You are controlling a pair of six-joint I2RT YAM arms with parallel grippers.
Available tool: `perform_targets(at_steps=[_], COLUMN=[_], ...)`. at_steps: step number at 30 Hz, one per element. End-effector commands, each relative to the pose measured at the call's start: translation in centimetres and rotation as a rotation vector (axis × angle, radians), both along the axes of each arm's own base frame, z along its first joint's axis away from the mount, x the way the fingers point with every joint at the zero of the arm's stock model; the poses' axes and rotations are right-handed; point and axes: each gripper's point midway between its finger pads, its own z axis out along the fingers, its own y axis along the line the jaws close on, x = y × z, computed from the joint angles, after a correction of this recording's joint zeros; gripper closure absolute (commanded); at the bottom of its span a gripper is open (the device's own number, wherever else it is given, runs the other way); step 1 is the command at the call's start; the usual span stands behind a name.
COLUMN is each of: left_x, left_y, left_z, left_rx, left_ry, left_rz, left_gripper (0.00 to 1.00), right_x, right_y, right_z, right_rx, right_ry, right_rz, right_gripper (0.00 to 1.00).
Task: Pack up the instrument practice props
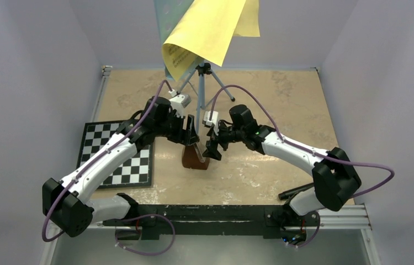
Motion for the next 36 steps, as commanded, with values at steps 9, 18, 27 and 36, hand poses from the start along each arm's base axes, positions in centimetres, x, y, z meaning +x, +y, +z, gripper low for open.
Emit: perform_targets(at_steps=[9, 18, 27, 36], left_x=[-1.2, -5.8, -4.2, 0.7], left_y=[-1.3, 1.4, 5.9, 4.2], left_z=[4.4, -0.5, -3.5, -3.4], left_rx=[-0.102, 0.076, 0.209, 0.078], left_ry=[-0.19, -0.447, -0.504, -0.508], left_rz=[-0.178, -0.581, -0.913, -1.097], left_gripper=[0.01, 0.01, 1.0, 1.0], right_x=[-0.2, -1.6, 0.1, -0.1], right_y=[-4.4, -5.5, -2.7, 0.6], right_z=[2.3, 1.9, 1.8, 1.6], right_rx=[-0.034, -0.037, -0.039, -0.038], right_ry=[0.036, -0.031, -0.088, -0.153], right_rz=[-0.073, 0.069, 0.203, 0.342], right_gripper=[0.01, 0.3, 0.99, 1.0])
